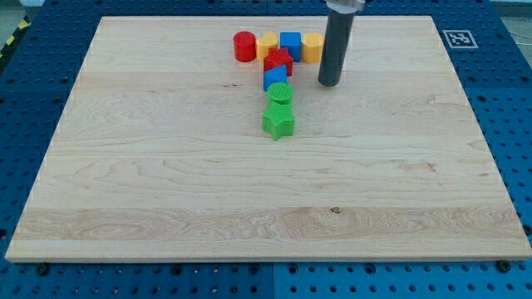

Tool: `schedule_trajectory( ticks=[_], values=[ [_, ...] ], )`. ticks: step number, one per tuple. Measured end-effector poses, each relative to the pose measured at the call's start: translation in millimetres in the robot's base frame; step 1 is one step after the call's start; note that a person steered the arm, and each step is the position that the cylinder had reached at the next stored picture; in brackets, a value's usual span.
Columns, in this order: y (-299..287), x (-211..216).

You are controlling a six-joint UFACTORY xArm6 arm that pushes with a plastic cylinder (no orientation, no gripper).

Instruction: Move the triangle to the bottom left

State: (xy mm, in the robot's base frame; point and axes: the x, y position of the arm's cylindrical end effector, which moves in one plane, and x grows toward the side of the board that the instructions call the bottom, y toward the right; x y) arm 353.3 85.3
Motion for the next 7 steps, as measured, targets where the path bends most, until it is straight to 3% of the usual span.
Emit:
schedule_trajectory(
  ticks=[7],
  values=[
    [-56.0, -0.3]
  ],
)
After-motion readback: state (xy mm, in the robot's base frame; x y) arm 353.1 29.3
